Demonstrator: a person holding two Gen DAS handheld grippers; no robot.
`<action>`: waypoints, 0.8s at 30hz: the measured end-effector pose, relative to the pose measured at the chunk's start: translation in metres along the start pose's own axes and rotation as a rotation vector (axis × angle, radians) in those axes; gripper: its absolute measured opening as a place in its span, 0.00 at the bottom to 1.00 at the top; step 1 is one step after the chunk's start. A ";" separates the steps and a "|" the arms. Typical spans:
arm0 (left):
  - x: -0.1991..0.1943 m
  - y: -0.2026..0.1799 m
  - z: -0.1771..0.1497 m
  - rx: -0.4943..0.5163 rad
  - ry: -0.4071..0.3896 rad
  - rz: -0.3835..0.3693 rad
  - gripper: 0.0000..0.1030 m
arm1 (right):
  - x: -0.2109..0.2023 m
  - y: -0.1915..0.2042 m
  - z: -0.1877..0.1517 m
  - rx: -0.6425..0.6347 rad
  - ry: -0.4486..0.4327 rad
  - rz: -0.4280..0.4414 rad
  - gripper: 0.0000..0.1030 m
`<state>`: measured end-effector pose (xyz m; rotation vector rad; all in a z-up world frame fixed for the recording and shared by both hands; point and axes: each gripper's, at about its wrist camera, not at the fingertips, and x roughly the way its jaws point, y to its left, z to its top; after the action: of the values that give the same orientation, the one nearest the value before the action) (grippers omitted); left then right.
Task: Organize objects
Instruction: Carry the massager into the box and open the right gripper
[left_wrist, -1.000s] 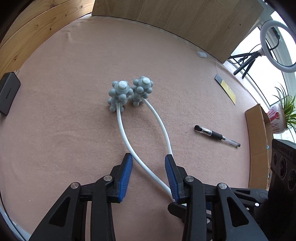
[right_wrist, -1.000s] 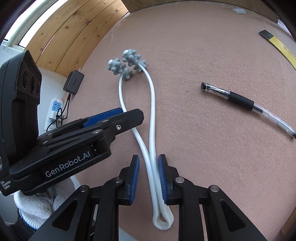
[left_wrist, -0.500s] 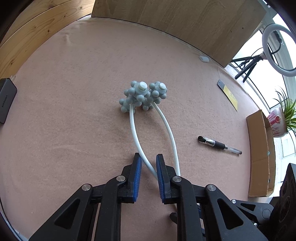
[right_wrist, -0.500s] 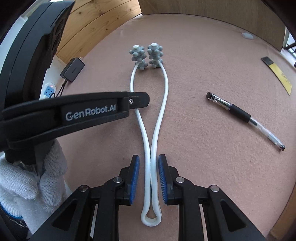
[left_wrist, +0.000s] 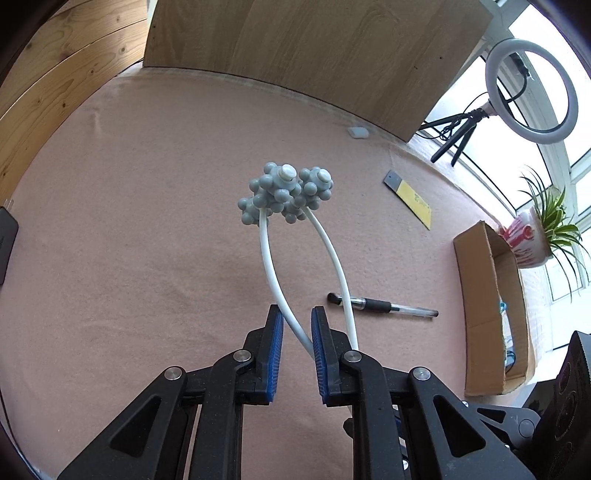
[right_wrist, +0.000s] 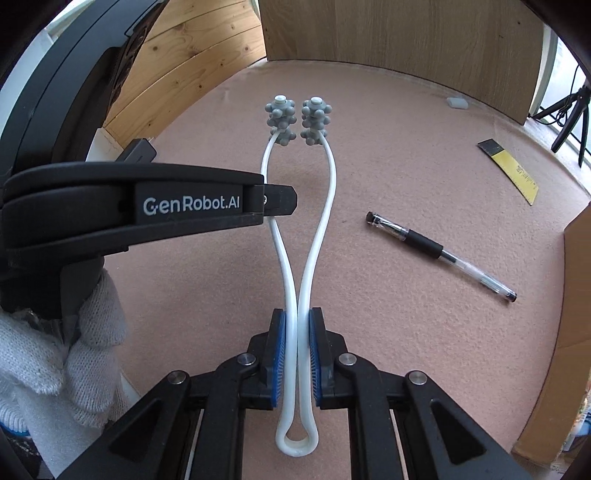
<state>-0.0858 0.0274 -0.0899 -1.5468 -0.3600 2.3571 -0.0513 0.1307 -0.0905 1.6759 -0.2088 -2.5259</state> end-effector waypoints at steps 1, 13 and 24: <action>0.000 -0.009 0.003 0.013 -0.003 -0.009 0.16 | -0.005 -0.004 0.000 0.006 -0.009 -0.009 0.11; 0.026 -0.154 0.027 0.219 -0.001 -0.147 0.16 | -0.066 -0.076 -0.020 0.175 -0.113 -0.148 0.11; 0.066 -0.283 0.021 0.392 0.056 -0.231 0.17 | -0.107 -0.167 -0.053 0.356 -0.153 -0.245 0.11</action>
<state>-0.0992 0.3130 -0.0340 -1.3058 -0.0523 2.0512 0.0370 0.3098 -0.0423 1.7127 -0.5243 -2.9472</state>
